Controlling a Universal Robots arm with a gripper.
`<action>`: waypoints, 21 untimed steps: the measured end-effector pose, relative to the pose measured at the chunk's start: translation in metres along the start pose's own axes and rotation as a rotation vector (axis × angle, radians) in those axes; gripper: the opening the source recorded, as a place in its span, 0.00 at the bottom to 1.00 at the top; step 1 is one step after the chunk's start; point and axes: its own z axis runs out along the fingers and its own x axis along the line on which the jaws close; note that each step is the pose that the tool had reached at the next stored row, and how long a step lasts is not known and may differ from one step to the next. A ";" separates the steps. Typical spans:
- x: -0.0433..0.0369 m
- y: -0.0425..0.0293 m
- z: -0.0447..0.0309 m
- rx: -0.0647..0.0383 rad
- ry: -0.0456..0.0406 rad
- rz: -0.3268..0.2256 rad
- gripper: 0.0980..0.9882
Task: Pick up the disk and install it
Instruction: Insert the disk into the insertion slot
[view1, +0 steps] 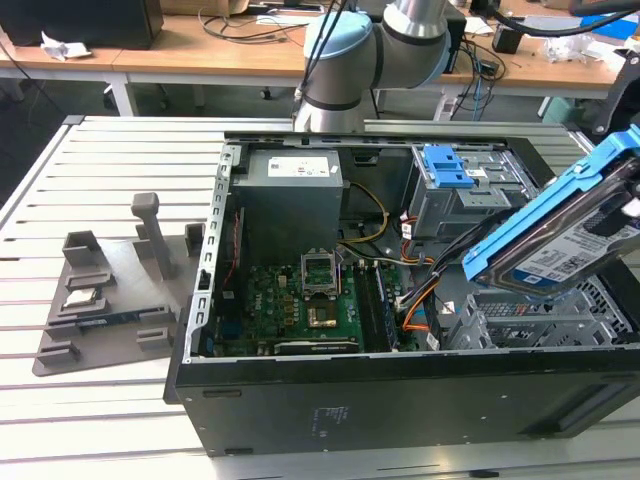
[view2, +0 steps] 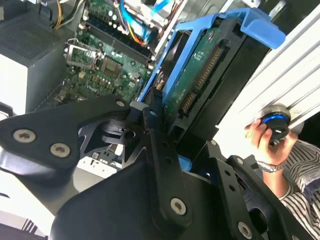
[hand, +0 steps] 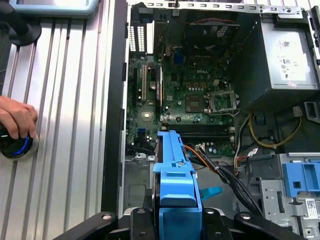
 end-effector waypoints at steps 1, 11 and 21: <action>0.0001 0.0095 0.0030 0.001 -0.0001 0.000 0.30; 0.0003 0.0179 0.0059 0.057 -0.0006 -0.002 0.30; 0.0004 0.0198 0.0072 0.232 -0.0023 -0.007 0.30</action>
